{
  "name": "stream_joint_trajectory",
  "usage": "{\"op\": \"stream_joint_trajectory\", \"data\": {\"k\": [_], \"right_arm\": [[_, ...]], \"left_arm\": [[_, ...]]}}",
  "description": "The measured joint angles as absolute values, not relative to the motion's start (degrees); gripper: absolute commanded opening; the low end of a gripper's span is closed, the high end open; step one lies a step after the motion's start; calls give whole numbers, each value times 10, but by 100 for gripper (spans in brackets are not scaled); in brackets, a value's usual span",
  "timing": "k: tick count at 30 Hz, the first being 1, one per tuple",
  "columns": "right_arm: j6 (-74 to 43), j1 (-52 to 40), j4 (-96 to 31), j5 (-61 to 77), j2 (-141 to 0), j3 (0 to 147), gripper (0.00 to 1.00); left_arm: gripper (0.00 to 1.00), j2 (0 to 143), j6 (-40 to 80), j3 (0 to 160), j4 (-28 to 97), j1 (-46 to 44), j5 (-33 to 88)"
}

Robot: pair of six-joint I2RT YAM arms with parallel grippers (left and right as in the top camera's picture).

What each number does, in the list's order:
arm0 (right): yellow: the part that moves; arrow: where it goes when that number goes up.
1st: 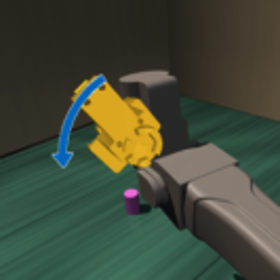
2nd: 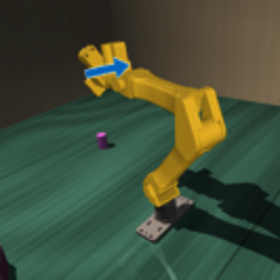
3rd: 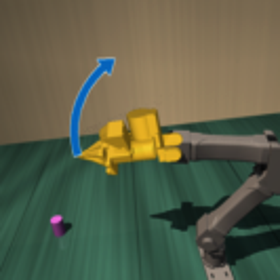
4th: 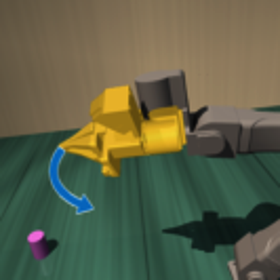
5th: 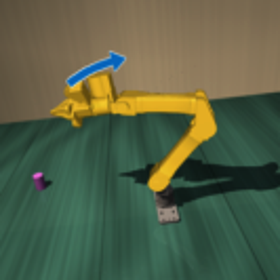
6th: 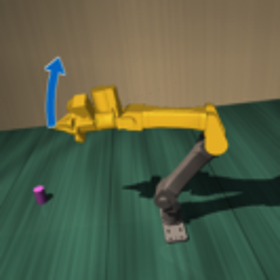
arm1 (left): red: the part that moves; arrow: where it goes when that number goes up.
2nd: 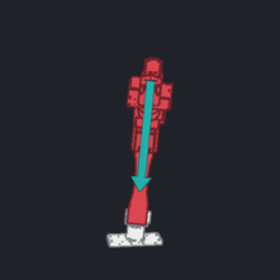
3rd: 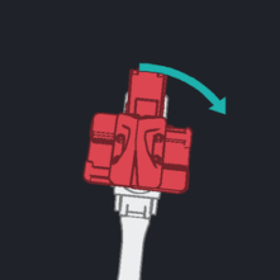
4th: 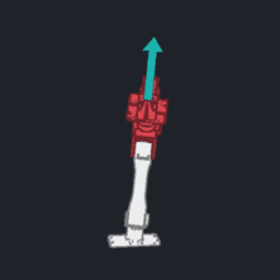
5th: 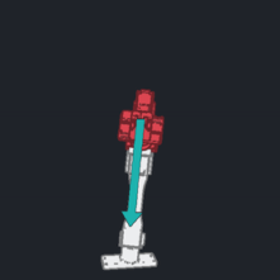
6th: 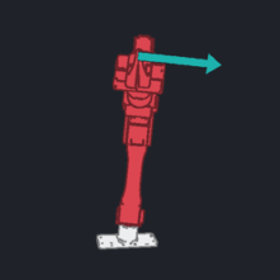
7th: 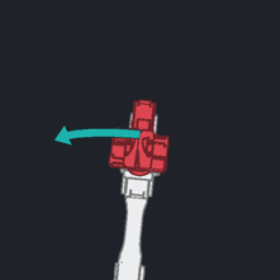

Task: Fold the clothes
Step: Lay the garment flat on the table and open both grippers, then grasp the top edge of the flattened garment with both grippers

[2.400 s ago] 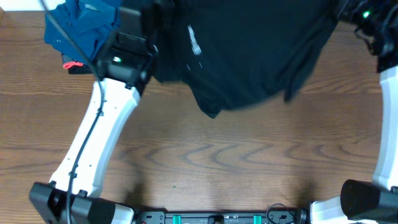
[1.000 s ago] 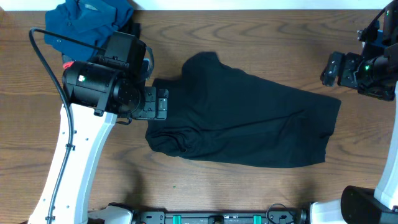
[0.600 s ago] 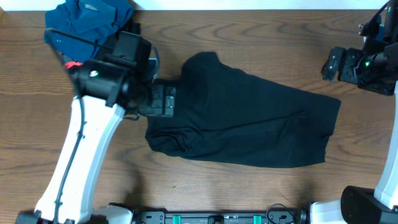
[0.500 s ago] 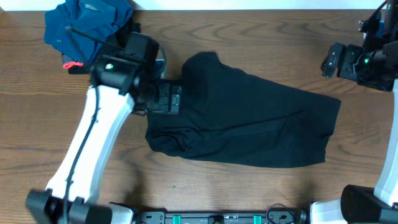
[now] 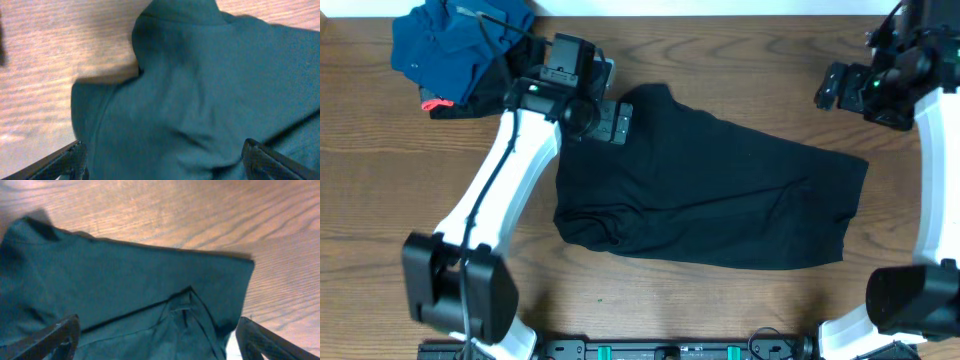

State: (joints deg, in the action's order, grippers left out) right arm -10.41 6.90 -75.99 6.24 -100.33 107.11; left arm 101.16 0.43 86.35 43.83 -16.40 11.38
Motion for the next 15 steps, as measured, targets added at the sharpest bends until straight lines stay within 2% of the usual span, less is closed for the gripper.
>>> {"op": "stream_joint_trajectory", "data": {"k": [3,5,7,11,15], "right_arm": [[-113,69,-737,63,-1023,1040,64],[-127,69,-728,64,-1039,1021,44],[-137,69,-724,64,-1053,1006,32],[-161,69,-703,61,-1062,972,15],[-185,69,-685,60,-1062,935,14]], "left_arm": [[86,1047,-1,863,412,-164,113],[68,1070,-3,863,400,-164,112],[53,1088,-8,863,394,-164,112],[38,1109,-17,863,378,-164,112],[24,1118,-30,863,361,-165,112]]}}
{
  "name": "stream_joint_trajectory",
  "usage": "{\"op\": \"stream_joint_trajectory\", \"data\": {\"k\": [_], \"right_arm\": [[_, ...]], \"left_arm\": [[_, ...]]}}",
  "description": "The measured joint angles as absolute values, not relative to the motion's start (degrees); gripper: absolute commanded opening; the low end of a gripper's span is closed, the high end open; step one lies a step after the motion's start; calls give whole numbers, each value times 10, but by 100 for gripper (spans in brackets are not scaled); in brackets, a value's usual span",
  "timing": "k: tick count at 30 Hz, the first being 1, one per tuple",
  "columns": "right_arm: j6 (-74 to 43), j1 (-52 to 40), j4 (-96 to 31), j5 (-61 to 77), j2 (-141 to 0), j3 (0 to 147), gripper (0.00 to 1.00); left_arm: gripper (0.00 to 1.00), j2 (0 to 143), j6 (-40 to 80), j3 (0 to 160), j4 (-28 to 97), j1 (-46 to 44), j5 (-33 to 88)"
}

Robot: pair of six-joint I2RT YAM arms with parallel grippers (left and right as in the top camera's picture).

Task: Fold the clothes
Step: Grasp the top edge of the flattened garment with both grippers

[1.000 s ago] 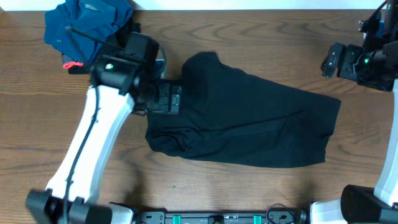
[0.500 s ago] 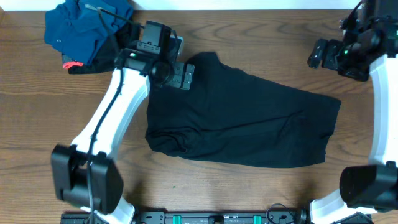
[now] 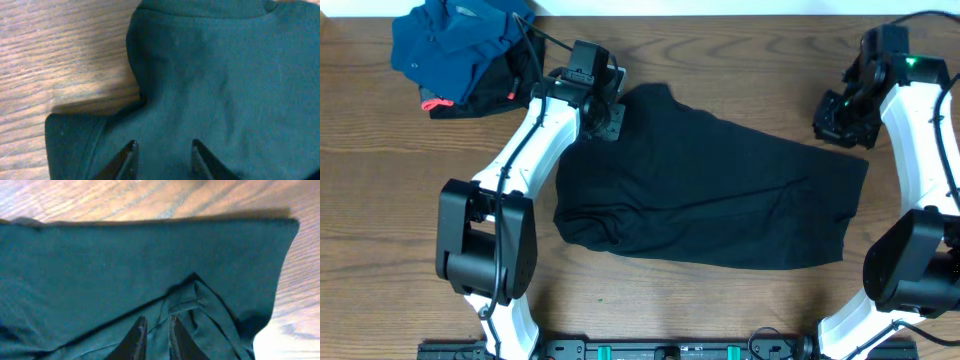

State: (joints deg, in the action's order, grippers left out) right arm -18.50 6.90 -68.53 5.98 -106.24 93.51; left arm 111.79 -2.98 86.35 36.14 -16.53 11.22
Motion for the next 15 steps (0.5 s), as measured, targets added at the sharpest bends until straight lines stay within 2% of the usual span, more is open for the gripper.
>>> {"op": "stream_joint_trajectory", "data": {"k": [5,15], "right_arm": [[-206,69,-667,55,-1062,889,11],[-222,69,-635,53,-1062,820,11]], "left_arm": [[19,1124,-35,863,344,-173,117],[19,1178,-35,863,328,-213,133]]}}
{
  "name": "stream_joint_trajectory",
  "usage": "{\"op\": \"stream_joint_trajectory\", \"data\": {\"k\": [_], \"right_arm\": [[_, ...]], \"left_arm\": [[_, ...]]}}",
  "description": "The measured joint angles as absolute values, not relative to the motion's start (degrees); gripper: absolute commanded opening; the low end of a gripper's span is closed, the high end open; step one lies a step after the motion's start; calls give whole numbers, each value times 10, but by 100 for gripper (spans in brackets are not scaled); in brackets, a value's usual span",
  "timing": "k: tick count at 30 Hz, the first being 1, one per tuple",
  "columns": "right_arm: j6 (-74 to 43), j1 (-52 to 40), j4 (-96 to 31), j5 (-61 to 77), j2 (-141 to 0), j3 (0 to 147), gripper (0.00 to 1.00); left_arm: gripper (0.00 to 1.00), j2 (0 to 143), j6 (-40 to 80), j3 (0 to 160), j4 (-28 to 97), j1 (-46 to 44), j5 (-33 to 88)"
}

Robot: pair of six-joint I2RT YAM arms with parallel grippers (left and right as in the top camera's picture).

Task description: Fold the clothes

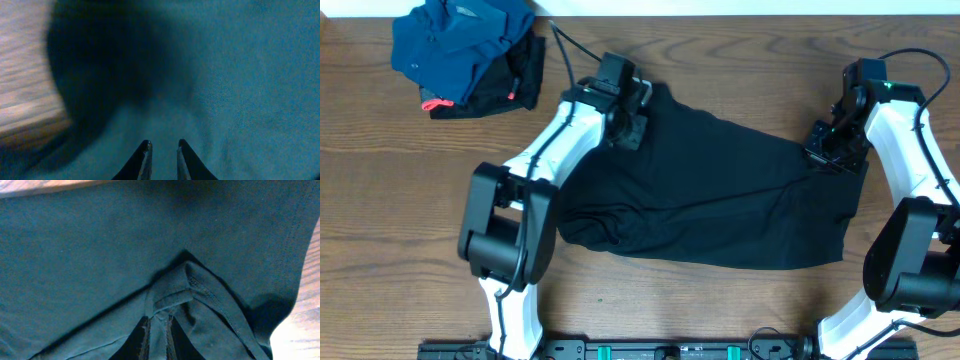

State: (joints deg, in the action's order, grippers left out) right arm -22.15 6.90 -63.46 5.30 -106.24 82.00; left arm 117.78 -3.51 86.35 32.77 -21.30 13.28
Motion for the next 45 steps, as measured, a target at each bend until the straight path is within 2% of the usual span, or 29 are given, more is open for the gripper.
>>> {"op": "stream_joint_trajectory", "data": {"k": [26,45], "right_arm": [[-253,69,-595,23,-1062,764,17],[-266,75,-542,18,-1062,716,16]], "left_arm": [[19,1231,-34,863,265,-220,152],[19,1238,-34,863,222,-220,153]]}}
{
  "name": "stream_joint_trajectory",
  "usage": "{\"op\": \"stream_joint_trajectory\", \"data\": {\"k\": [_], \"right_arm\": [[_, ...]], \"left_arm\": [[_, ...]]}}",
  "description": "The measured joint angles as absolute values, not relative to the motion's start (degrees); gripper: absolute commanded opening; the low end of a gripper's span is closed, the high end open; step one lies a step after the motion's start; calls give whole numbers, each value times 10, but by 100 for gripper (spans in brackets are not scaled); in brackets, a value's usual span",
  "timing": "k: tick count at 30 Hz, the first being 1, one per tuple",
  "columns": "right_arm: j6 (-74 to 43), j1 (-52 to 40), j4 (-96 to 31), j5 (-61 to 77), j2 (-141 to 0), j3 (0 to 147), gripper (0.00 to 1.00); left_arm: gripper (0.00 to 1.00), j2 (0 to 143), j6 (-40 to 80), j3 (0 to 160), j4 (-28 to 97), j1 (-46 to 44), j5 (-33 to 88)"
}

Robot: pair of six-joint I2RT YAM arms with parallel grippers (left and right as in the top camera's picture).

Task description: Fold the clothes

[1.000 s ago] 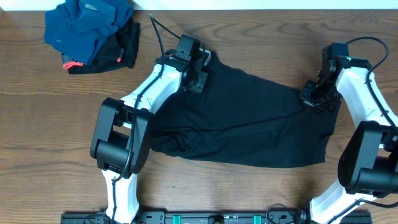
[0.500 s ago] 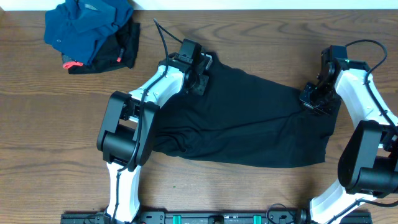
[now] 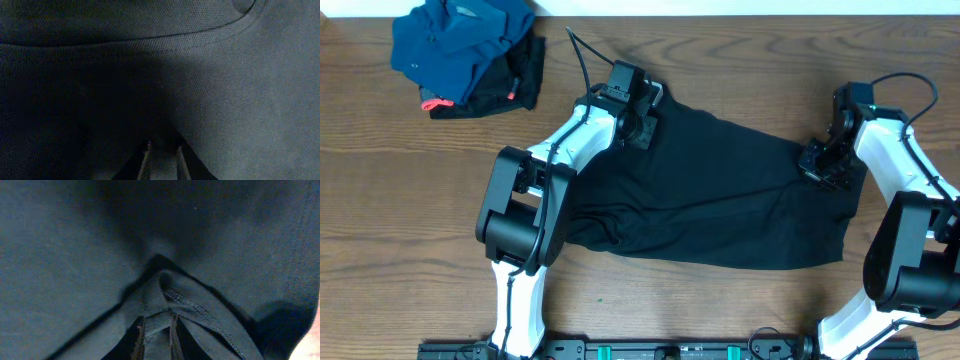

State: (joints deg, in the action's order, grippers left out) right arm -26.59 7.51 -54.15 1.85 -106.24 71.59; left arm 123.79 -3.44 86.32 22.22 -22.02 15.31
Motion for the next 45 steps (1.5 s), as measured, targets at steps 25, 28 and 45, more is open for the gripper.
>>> {"op": "stream_joint_trajectory", "data": {"k": [25,28,45], "right_arm": [[-266,95,-510,-5,-1062,709,17],[-266,95,-491,-9,-1062,700,17],[-241,129,-407,-26,-1062,683,14]], "left_arm": [[18,1255,-30,864,197,-219,162],[19,1255,-30,864,196,-219,162],[19,1255,-30,864,196,-218,162]]}}
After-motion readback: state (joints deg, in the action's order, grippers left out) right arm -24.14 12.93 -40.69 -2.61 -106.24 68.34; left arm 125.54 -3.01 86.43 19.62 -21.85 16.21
